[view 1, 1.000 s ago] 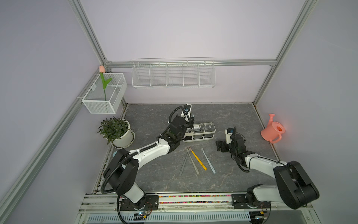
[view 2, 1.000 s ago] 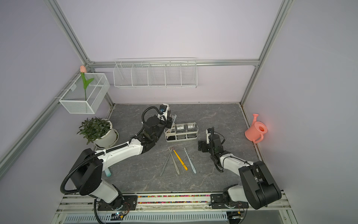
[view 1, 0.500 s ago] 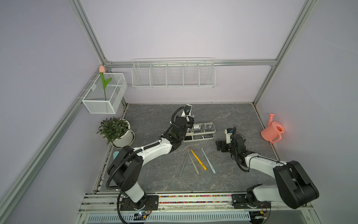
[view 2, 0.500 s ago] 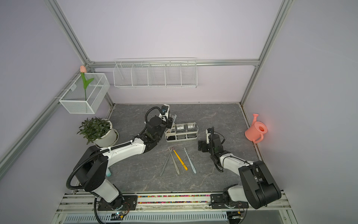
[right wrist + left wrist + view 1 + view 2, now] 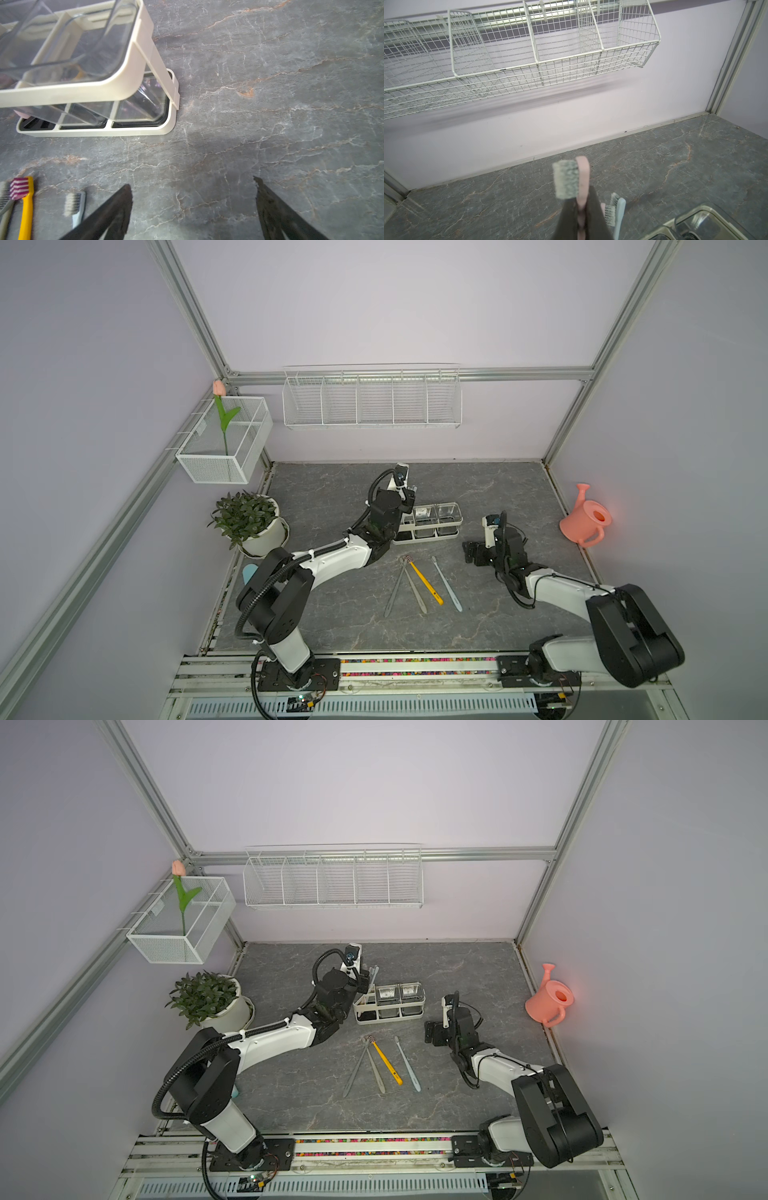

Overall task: Place the toothbrush into the toothbrush holder
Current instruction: Place the toothbrush in the toothbrush holder.

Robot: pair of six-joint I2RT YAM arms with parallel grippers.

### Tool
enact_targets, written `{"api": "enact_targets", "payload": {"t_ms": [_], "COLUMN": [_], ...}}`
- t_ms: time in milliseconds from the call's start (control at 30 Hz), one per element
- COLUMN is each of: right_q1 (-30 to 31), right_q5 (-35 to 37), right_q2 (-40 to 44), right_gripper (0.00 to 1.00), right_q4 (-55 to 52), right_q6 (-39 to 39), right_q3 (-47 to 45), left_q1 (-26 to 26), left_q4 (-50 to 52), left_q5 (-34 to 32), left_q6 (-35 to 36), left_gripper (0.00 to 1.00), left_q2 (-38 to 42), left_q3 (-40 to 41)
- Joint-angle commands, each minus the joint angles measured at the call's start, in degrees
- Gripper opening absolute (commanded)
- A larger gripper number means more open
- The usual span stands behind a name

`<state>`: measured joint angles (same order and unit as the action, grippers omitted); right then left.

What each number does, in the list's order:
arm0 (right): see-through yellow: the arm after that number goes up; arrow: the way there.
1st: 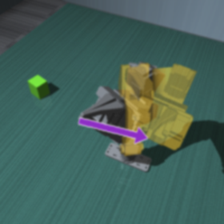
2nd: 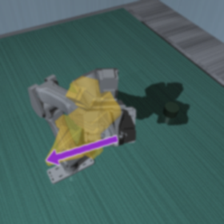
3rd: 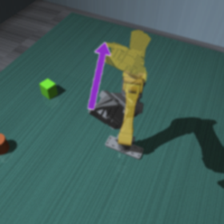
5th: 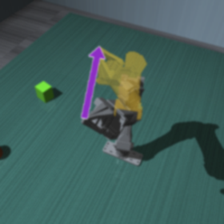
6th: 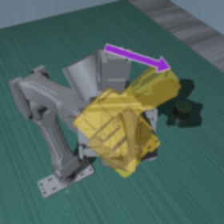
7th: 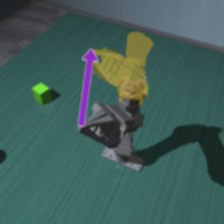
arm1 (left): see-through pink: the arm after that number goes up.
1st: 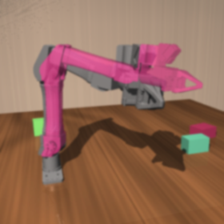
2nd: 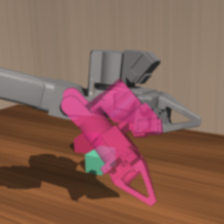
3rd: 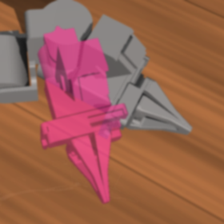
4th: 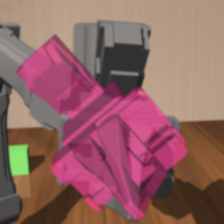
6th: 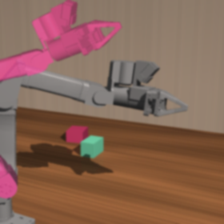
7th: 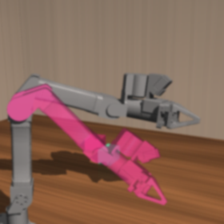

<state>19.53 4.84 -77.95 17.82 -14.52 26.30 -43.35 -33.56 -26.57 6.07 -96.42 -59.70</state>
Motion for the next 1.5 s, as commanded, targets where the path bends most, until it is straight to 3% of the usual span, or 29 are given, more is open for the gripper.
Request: {"api": "enact_targets", "payload": {"t_ms": [0,467,1467], "right_q1": [-0.3,-0.3,-0.3], "right_q5": [-0.5,-0.5,-0.6], "right_q2": [-0.8,-1.0,-1.1], "right_gripper": [0.94,0.94,0.94], "right_q4": [-0.5,-0.7,-0.8], "right_q6": [1.0,1.1,1.1], "right_q3": [1.1,1.3,1.4], "left_q1": [1.0,2.1,2.1], "left_q4": [-1.9,-4.4,-5.9], "left_q5": [0.5,4.7,6.1], "left_q6": [-3.4,-8.7,-8.7], "left_gripper": [0.06,0.06,0.06], "left_q2": [-0.2,-0.9,-2.9], "left_q3": [-0.2,2.9,6.0]}}
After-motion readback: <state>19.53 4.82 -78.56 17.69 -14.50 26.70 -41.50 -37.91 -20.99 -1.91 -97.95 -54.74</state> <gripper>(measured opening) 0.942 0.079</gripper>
